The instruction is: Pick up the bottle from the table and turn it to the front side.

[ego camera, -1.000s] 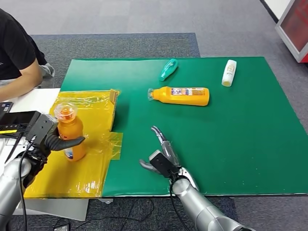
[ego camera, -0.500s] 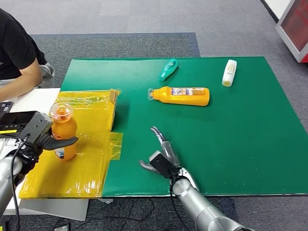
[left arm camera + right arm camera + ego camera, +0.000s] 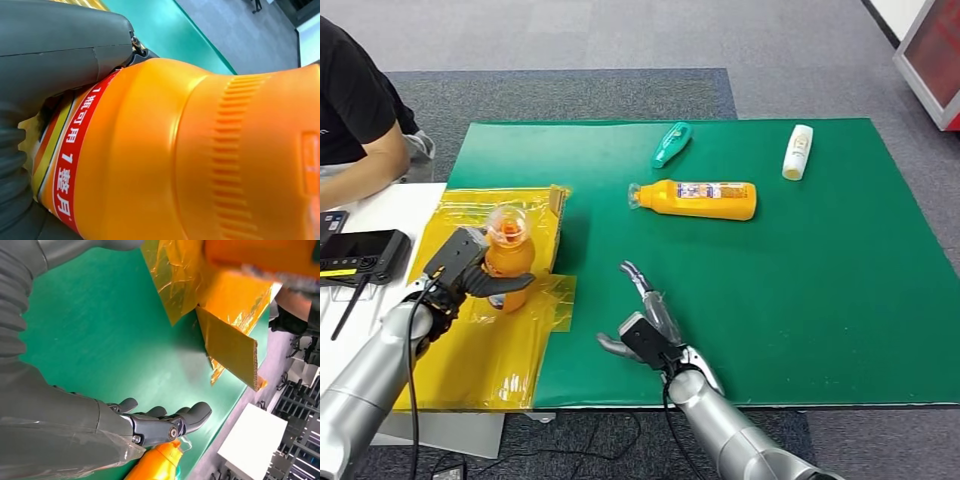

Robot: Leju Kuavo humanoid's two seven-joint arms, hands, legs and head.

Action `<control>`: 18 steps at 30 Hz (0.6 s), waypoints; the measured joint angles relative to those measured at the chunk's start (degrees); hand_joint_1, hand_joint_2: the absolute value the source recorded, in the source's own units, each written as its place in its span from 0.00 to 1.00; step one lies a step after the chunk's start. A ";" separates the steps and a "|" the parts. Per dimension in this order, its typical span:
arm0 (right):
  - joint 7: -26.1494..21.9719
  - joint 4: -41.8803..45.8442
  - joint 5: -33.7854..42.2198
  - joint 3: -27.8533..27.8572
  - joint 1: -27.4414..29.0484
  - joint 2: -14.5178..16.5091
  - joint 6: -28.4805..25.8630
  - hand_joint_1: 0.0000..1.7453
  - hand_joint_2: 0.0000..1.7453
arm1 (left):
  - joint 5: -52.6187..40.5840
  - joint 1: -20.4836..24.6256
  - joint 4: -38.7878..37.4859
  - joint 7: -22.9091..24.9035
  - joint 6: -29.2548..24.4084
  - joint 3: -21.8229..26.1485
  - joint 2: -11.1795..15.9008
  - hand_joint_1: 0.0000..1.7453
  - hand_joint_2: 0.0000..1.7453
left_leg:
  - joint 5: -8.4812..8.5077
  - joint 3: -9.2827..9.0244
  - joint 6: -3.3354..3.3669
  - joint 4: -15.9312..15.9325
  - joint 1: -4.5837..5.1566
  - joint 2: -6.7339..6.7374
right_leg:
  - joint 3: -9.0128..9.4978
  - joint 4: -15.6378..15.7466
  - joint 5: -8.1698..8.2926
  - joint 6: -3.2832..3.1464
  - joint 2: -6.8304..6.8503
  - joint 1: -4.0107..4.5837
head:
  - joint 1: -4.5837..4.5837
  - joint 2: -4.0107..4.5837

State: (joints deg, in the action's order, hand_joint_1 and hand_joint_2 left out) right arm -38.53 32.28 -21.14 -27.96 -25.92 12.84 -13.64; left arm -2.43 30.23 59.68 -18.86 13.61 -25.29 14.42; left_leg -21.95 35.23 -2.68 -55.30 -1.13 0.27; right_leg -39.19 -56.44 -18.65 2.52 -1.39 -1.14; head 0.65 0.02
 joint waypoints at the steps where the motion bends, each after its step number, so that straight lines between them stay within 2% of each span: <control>1: 0.00 0.00 0.02 -0.03 -0.01 0.04 0.02 0.00 1.00 | -0.04 0.79 -1.25 -0.21 0.08 -0.36 -0.62 0.97 1.00 | 0.00 0.00 0.00 0.00 0.00 0.00 | 0.01 0.00 0.00 0.00 0.00 0.00 | -0.01 0.00; 4: 0.03 0.00 0.13 -0.08 -0.01 0.08 -0.01 0.00 1.00 | -0.27 2.80 -4.80 -0.86 0.93 -1.33 -2.14 0.90 1.00 | 0.00 -0.01 0.00 0.00 0.00 -0.01 | 0.04 0.00 -0.01 0.00 0.01 0.00 | -0.01 0.00; 8: 0.07 0.00 0.32 -0.11 0.00 0.08 -0.11 0.00 1.00 | -1.28 4.79 -8.15 -0.85 1.75 -2.84 -2.90 1.00 1.00 | 0.00 -0.14 0.01 0.01 0.00 -0.02 | 0.21 -0.01 -0.04 0.02 0.02 0.00 | 0.00 0.00; 12: 0.23 0.00 0.60 -0.13 0.03 0.08 -0.33 0.00 1.00 | -2.05 5.88 -9.90 0.14 1.84 -3.84 -2.95 1.00 1.00 | -0.07 -0.43 0.03 0.03 0.00 -0.05 | 0.53 -0.01 -0.09 0.05 0.03 -0.01 | 0.01 0.00; 15: 0.43 0.00 0.74 -0.13 0.11 0.06 -0.58 0.00 1.00 | -2.14 6.11 -10.09 0.77 2.80 -4.39 -2.18 1.00 1.00 | -0.15 -0.65 0.00 0.05 0.00 -0.01 | 0.73 -0.01 -0.12 0.01 0.00 -0.01 | 0.01 0.00; 18: 0.48 0.00 0.84 -0.13 0.24 0.02 -0.70 0.00 1.00 | -1.41 5.96 -8.81 2.56 5.64 -4.78 0.05 1.00 1.00 | -0.23 -0.92 -0.08 0.09 -0.02 0.10 | 0.88 -0.01 -0.16 -0.08 -0.09 0.00 | -0.01 0.00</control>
State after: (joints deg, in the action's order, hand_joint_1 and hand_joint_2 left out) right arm -38.06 32.28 -20.29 -28.09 -25.67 12.85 -14.34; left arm -3.84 36.19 50.87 -16.31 19.25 -30.07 14.47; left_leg -22.18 34.32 -2.76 -55.21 -1.15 0.36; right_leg -38.31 -56.46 -18.81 2.44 -1.48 -1.15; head 0.64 0.02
